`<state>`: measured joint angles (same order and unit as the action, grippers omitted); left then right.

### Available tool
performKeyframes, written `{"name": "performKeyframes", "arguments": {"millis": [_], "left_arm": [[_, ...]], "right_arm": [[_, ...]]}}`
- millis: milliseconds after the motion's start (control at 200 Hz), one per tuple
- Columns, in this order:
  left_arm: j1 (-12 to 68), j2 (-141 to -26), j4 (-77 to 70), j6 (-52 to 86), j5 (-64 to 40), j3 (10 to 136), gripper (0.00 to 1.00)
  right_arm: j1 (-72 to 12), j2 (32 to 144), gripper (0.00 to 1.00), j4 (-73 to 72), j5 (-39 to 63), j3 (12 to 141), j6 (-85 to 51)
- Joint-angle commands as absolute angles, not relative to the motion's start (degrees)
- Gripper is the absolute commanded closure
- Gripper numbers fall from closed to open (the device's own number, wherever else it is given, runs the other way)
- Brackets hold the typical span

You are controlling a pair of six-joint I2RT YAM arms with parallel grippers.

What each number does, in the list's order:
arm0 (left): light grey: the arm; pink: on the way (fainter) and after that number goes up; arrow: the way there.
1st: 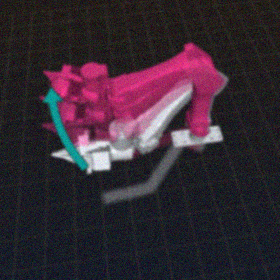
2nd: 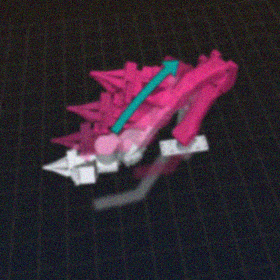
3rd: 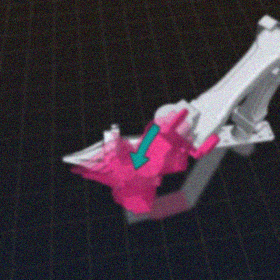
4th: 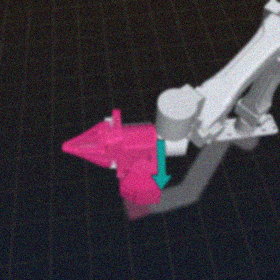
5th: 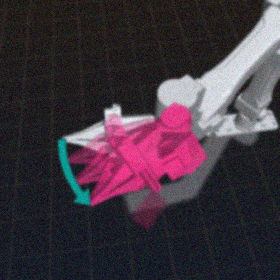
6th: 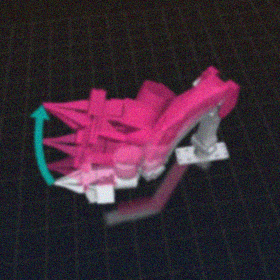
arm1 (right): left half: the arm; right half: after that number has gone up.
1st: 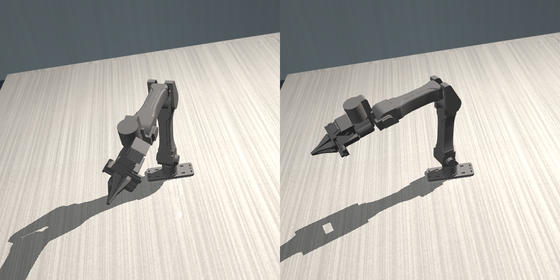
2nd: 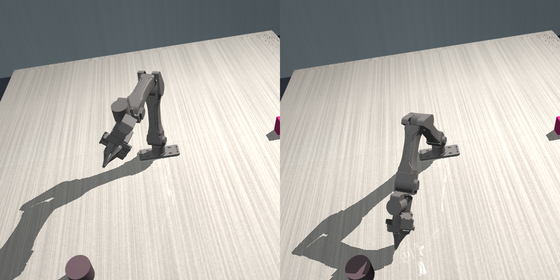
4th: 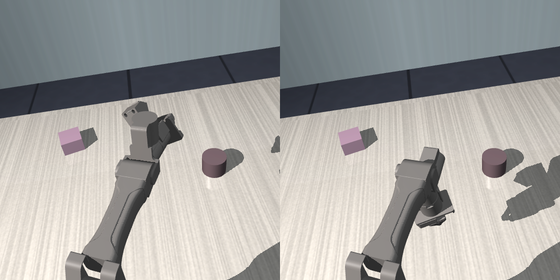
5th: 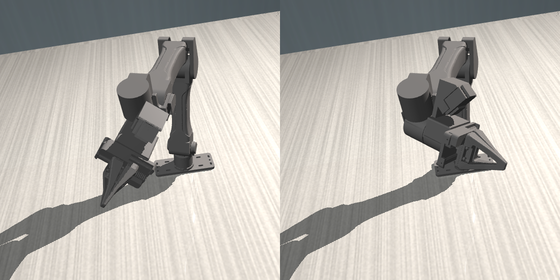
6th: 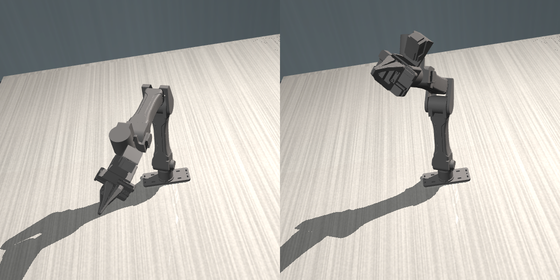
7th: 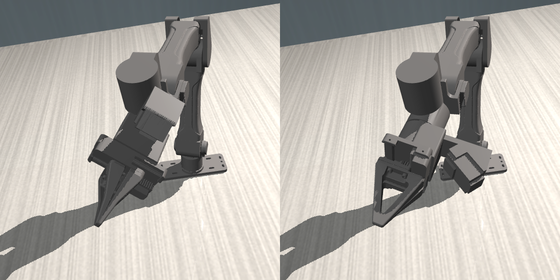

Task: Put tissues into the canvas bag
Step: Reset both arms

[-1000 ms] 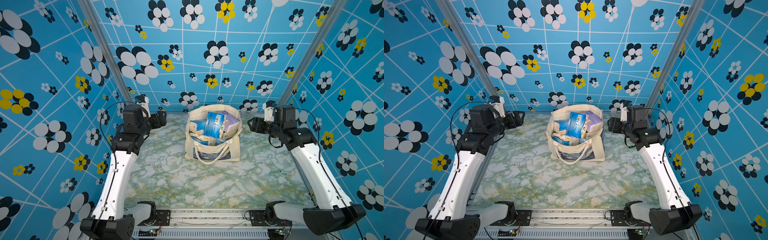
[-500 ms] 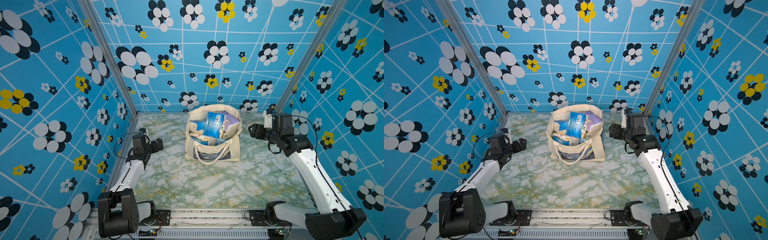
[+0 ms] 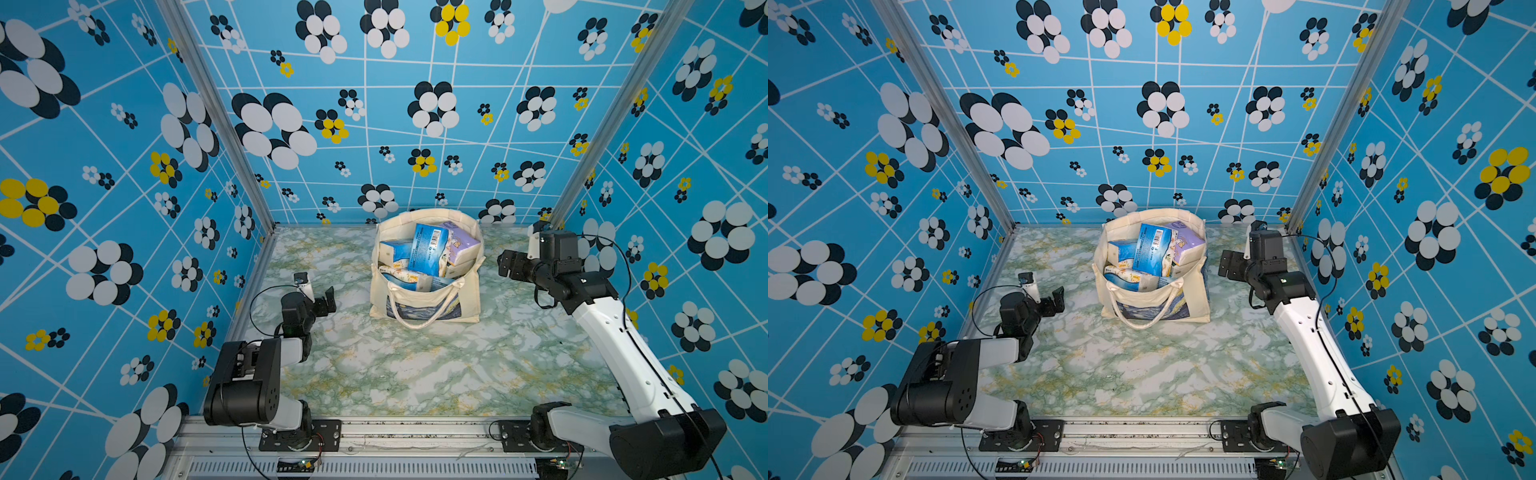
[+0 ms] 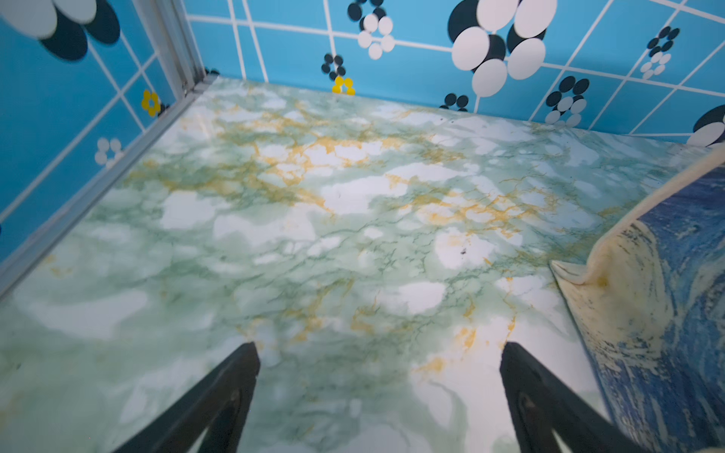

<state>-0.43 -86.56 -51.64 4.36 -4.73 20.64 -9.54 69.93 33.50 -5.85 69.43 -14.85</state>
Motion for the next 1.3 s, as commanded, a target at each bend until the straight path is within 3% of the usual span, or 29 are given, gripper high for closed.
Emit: {"name": "performKeyframes", "arguments": {"millis": [0,180,470,785,1105,1295], "left_arm": [[3.4,-87.3,-52.5,-0.9,3.8,20.9,0.01],[1.8,-88.5,-52.4,0.7,3.5,22.0,0.01],[1.8,-88.5,-52.3,0.7,3.5,22.0,0.01],[1.9,-88.5,-52.1,0.5,3.7,22.1,0.01],[1.9,-88.5,-52.1,0.5,3.7,22.1,0.01],[2.0,-88.5,-52.0,0.5,3.7,22.2,0.01]], "right_arm": [[-9.1,70.3,0.01,29.3,-10.6,66.6,-14.7],[-8.9,68.7,0.01,18.6,-16.9,57.6,-10.5],[-8.9,69.0,0.01,-19.6,-18.4,32.8,-4.0],[-7.2,78.3,0.01,-36.0,-19.4,26.6,-1.1],[-2.1,90.0,0.01,-61.0,-10.9,18.8,-0.7],[-0.4,89.1,0.01,-53.1,-7.5,22.0,-2.1]]}}
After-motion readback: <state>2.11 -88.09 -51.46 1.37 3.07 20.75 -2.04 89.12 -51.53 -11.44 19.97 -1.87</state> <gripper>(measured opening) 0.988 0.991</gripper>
